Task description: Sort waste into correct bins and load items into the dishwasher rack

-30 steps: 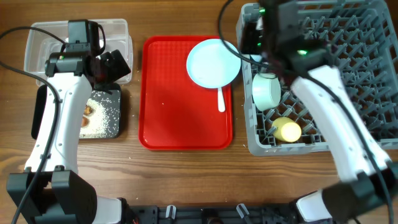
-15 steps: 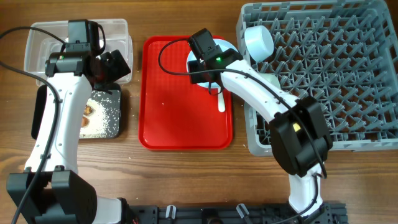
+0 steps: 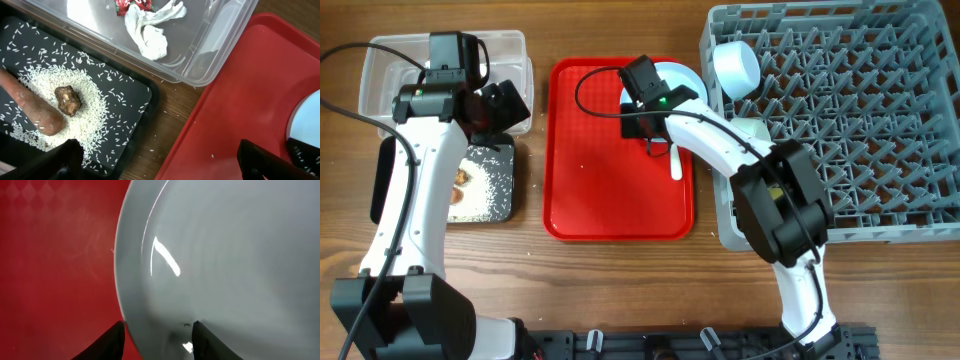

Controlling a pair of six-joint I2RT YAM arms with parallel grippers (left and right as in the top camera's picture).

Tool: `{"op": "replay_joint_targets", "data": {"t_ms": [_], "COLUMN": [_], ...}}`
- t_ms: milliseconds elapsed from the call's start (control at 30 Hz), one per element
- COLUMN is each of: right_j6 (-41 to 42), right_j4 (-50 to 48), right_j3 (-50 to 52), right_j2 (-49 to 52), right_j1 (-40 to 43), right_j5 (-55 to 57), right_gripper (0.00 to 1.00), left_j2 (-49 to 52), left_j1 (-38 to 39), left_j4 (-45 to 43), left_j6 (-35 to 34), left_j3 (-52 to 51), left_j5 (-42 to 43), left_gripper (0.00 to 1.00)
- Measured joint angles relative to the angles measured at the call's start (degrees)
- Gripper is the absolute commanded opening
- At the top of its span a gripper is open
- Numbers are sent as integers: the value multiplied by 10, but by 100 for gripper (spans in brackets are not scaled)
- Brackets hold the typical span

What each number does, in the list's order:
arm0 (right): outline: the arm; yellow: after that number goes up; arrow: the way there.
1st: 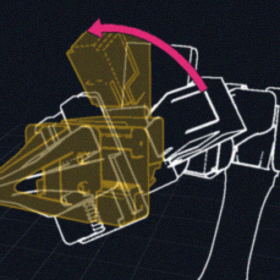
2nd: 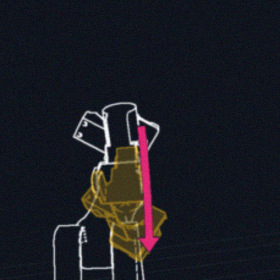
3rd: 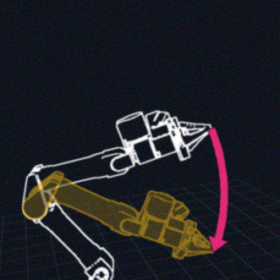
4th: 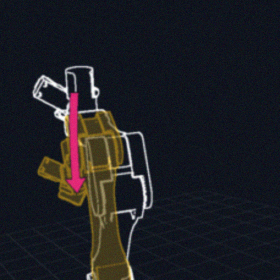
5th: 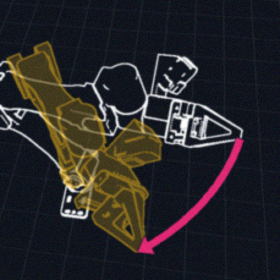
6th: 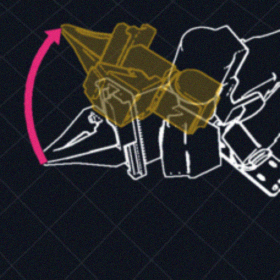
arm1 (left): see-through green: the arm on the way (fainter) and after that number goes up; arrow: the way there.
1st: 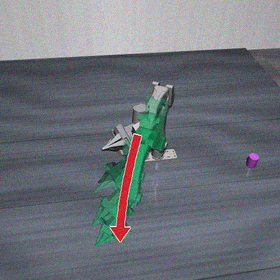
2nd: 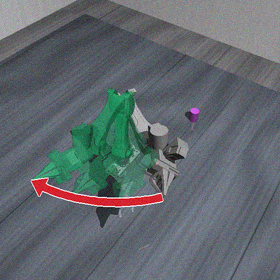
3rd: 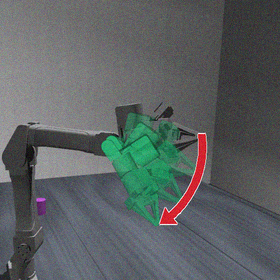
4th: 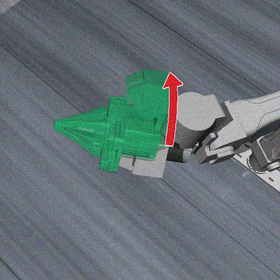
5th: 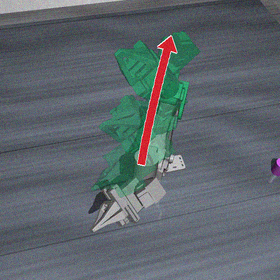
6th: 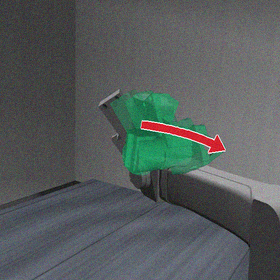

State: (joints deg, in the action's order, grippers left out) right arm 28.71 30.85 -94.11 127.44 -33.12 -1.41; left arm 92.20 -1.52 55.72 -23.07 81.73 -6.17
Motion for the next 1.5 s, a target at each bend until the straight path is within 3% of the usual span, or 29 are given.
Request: {"op": "replay_joint_targets", "data": {"t_ms": [367,767,900,1133,1333,1500], "right_j6": [-3,-111,-104,18,50,71], "right_j4": [17,31,84,192,195,193], "right_j3": [0,0,-1,-6,12,21], "right_j2": [1,1,-10,-92,-84,-52], "right_j1": [-29,-50,-19,91,66,41], "right_j5": [-147,-299,-266,-101,-56,-54], "right_gripper": [43,48,53,55,52,41], "left_j2": [0,0,0,0,0,0], "left_j1": [0,0,0,0,0,0], "left_j4": [0,0,0,0,0,0], "left_j6": [0,0,0,0,0,0], "left_j3": [0,0,0,0,0,0], "left_j5": [0,0,0,0,0,0], "left_gripper": [100,100,100,100,100,100]}}
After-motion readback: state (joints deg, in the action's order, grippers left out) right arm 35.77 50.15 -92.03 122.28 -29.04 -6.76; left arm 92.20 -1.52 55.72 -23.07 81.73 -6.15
